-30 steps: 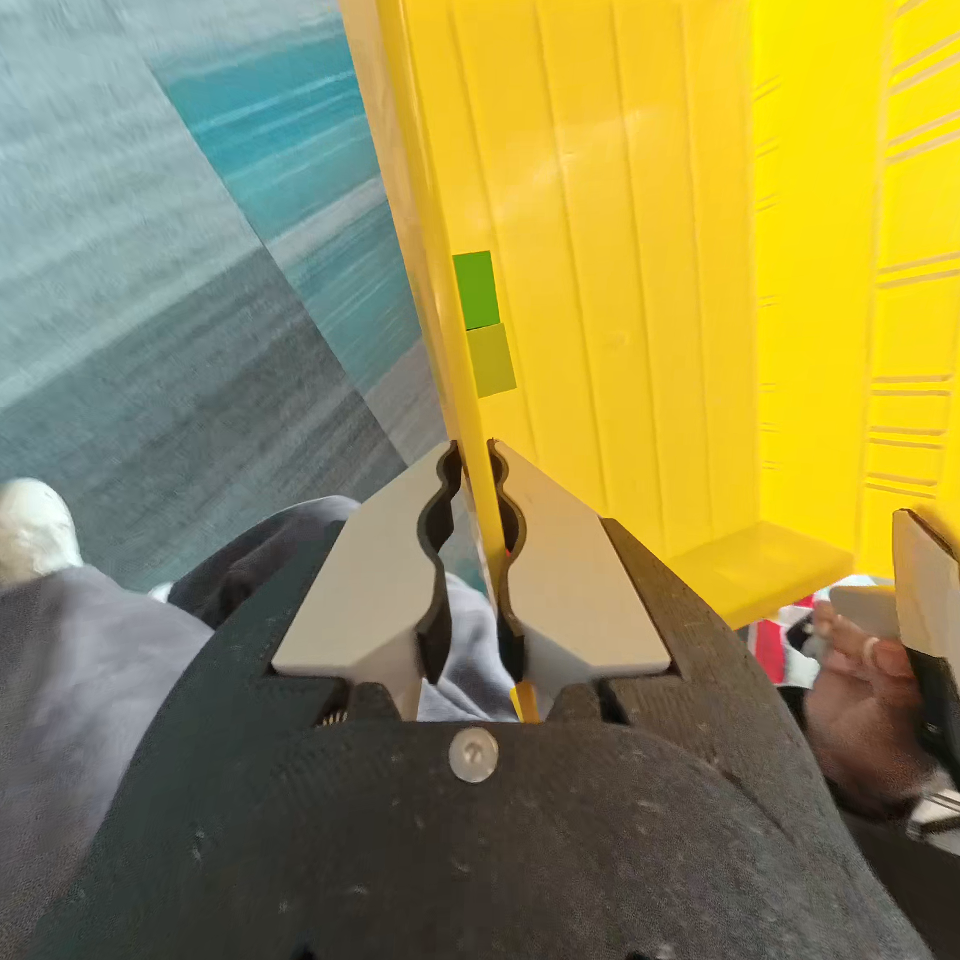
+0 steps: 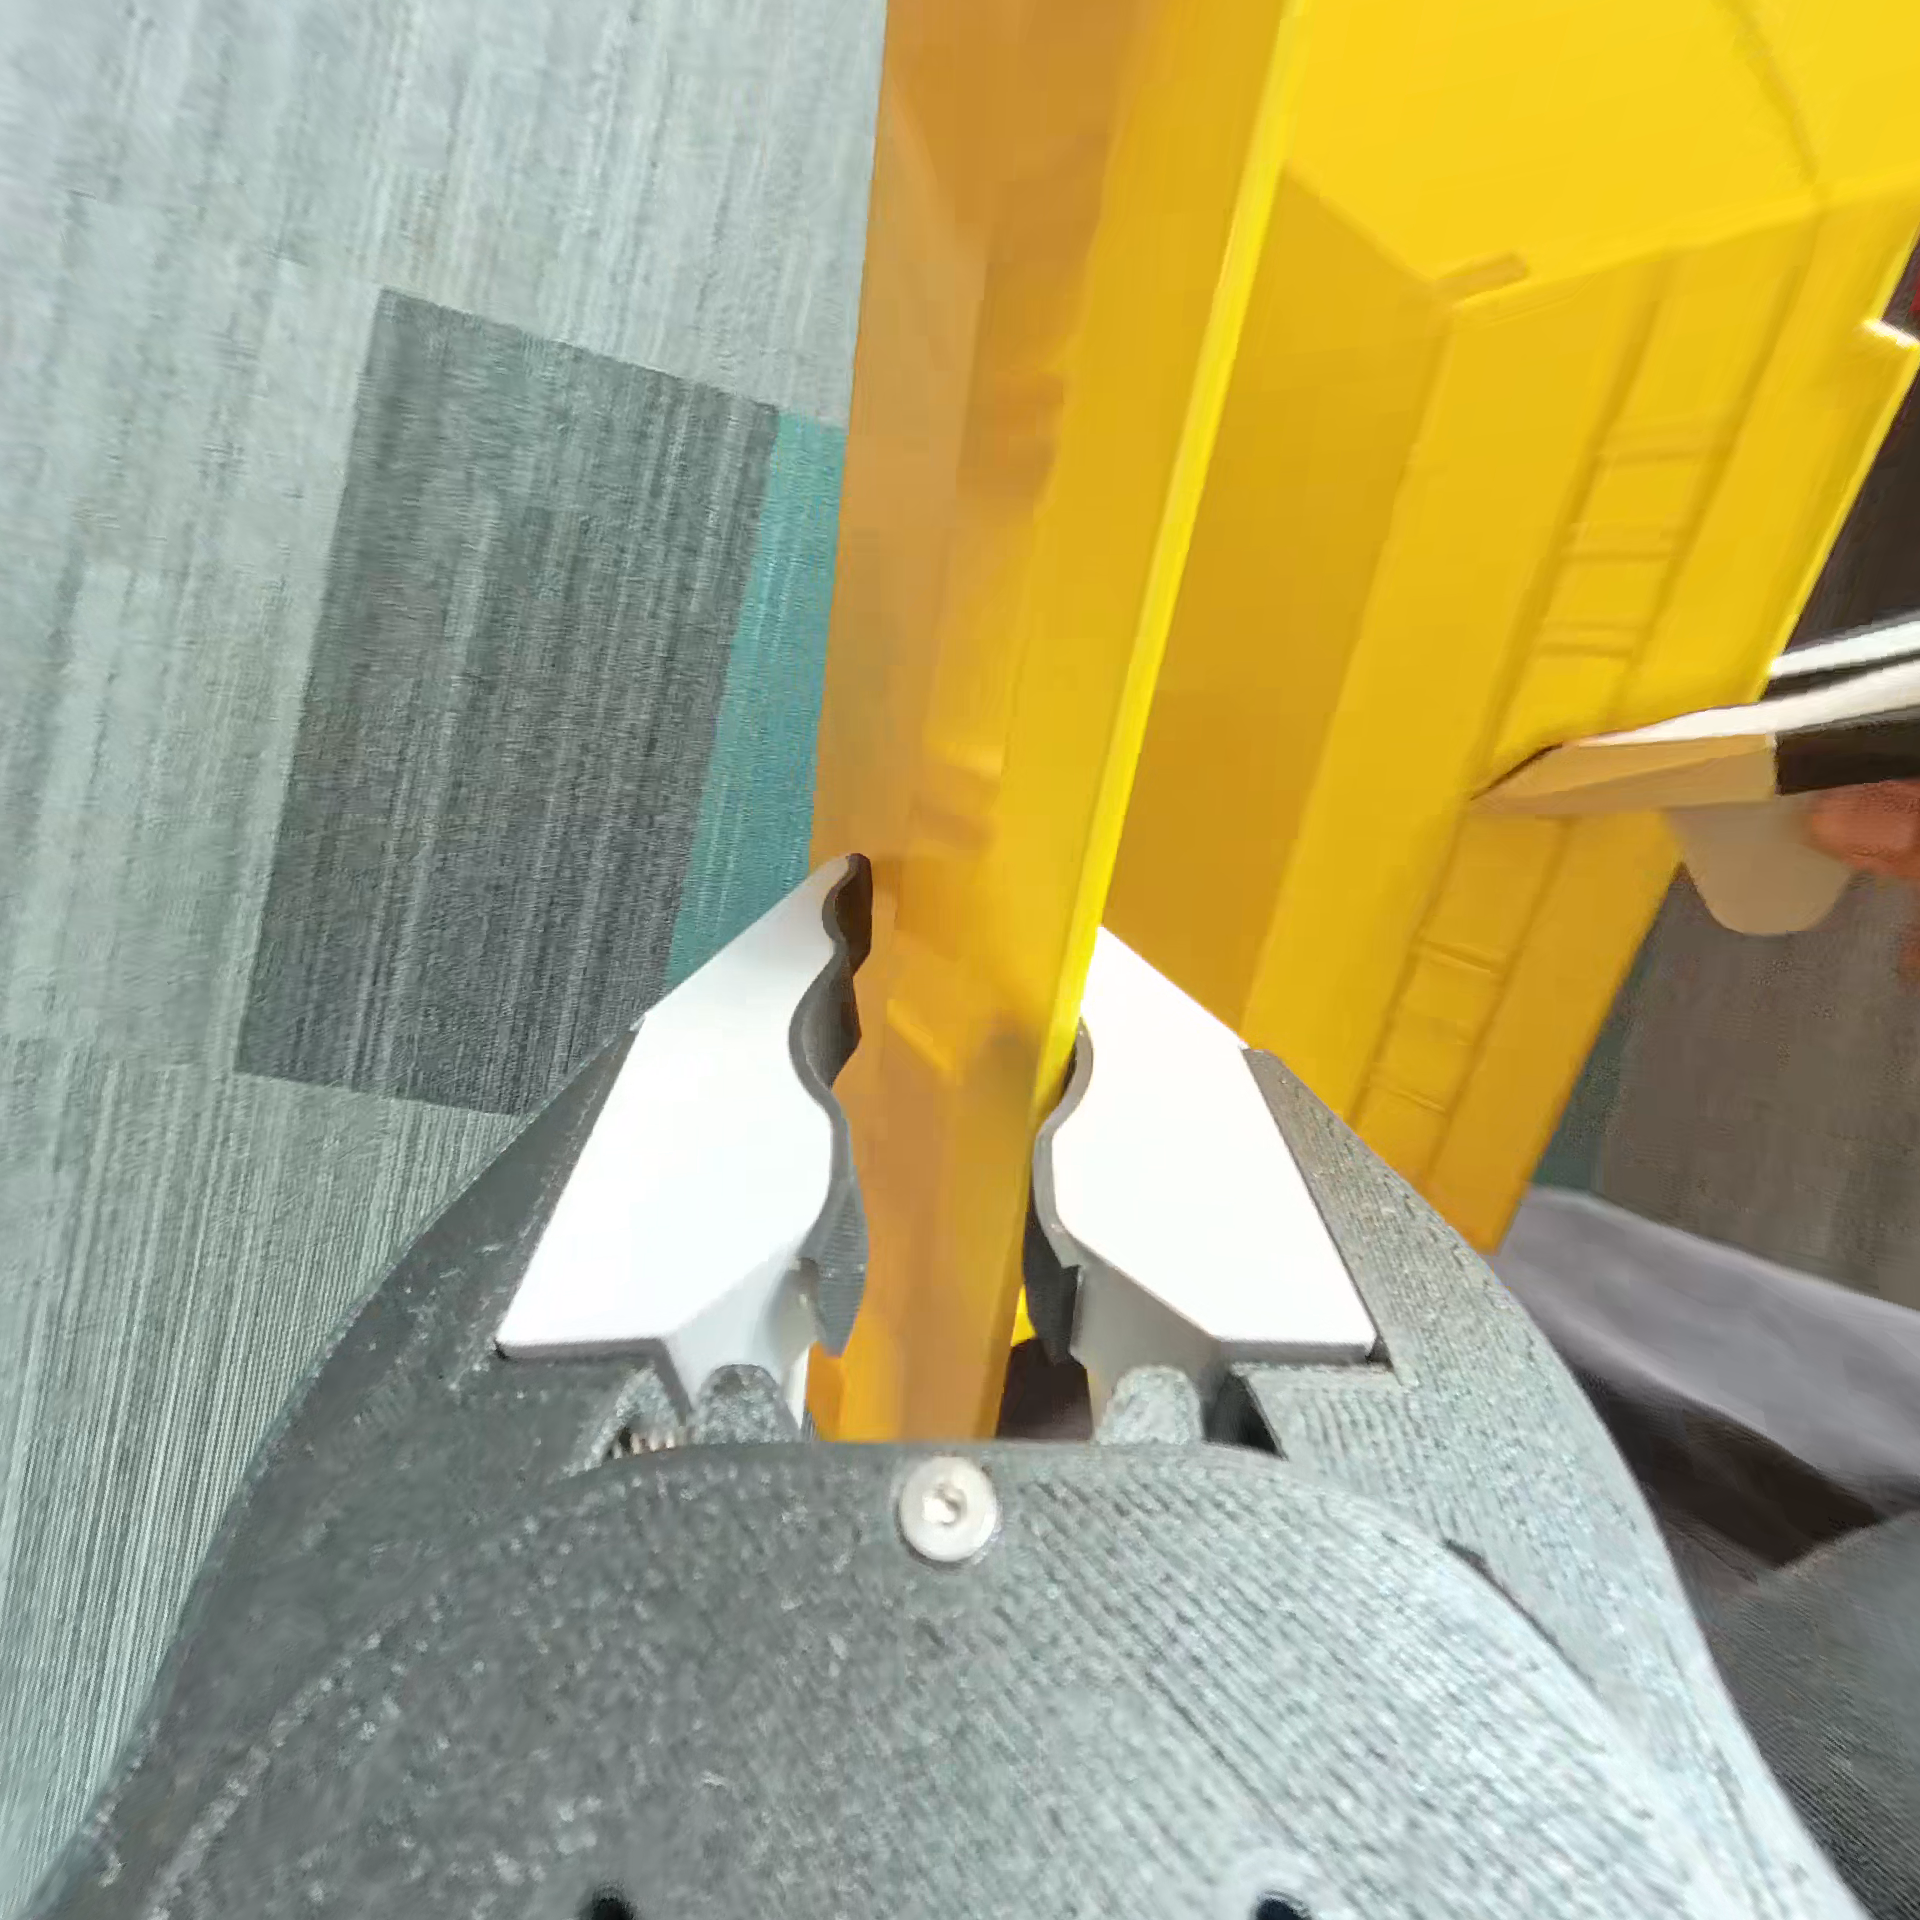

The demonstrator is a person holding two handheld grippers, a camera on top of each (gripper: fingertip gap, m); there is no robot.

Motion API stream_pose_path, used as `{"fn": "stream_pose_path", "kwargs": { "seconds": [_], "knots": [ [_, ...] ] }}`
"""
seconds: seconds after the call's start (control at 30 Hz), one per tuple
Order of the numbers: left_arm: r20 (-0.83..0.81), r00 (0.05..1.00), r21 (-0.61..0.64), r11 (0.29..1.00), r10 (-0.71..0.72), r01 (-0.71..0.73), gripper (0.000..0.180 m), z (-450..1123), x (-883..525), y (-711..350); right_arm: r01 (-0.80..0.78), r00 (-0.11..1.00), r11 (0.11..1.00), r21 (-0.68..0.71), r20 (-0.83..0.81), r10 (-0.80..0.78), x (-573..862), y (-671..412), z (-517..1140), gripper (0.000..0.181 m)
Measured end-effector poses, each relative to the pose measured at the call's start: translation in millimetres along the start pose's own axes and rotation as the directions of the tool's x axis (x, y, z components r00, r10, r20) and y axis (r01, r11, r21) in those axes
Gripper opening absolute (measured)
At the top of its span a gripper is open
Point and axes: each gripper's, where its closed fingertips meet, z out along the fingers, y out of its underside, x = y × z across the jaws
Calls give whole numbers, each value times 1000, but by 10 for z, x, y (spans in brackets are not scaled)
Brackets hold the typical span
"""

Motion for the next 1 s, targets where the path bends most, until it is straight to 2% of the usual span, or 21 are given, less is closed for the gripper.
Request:
{"fn": "stream_pose_path", "kwargs": {
  "seconds": [0.07, 0.13, 0.17, 0.2, 0.27, 0.3, 0.43, 0.5, 0.53, 0.6, 0.67, 0.77, 0.9, 0.97, 1.0],
  "knots": [
    [-140, 990, -152, 988, 12, -33, 42, 330, -131, -572, -100, 995, 994, 42, -21, 100, 244, -737, 16, 3],
    [-322, 945, -294, 955, -63, -36, 92, 607, -189, -1127, -244, 970, 965, 92, 4, 245, 505, -1392, -35, 3],
    [-442, 885, -342, 939, -144, -18, 112, 682, -140, -1445, -315, 949, 942, 117, 25, 315, 641, -1713, -92, 3],
    [-539, 811, -348, 937, -226, 30, 113, 735, -122, -1848, -352, 936, 924, 149, 28, 351, 795, -2049, -161, 2],
    [-661, 687, -279, 949, -302, 149, 104, 869, -288, -2737, -384, 921, 893, 235, 24, 390, 1145, -2781, -315, 2],
    [-674, 674, -240, 952, -303, 188, 102, 1007, -474, -3128, -394, 914, 877, 275, 20, 405, 1339, -3146, -368, 1],
    [-620, 731, -170, 958, -286, 231, 98, 1844, -1312, -4298, -425, 886, 817, 389, -4, 463, 2240, -4585, -483, 3],
    [-685, 675, -119, 956, -276, 270, 76, 2078, -1493, -5000, -424, 874, 797, 431, -36, 485, 2673, -5339, -607, 3],
    [-696, 666, -104, 956, -268, 275, 73, 2174, -1540, -5362, -425, 868, 786, 448, -44, 494, 2861, -5736, -704, 3],
    [-693, 681, -64, 962, -234, 265, 82, 2393, -1546, -6173, -448, 853, 761, 468, -31, 522, 3141, -6566, -902, 3],
    [-699, 699, -2, 977, -153, 212, 87, 2629, -1428, -7039, -456, 844, 753, 475, -38, 535, 3299, -7402, -1053, 3],
    [-644, 765, 13, 999, -19, 36, 97, 3248, -1252, -8146, -433, 845, 785, 443, -104, 524, 3407, -8596, -1082, 4],
    [-384, 885, 87, 965, 263, -249, 102, 4402, -1586, -9567, -352, 889, 861, 367, -156, 430, 3487, -10169, -778, 7],
    [-328, 890, 44, 946, 317, -320, 109, 5028, -1798, -10187, -368, 900, 860, 354, -98, 426, 3575, -10952, -542, 8],
    [-287, 892, 7, 932, 349, -363, 106, 5321, -1964, -10482, -375, 904, 860, 348, -71, 423, 3633, -11344, -432, 8]
  ]
}}
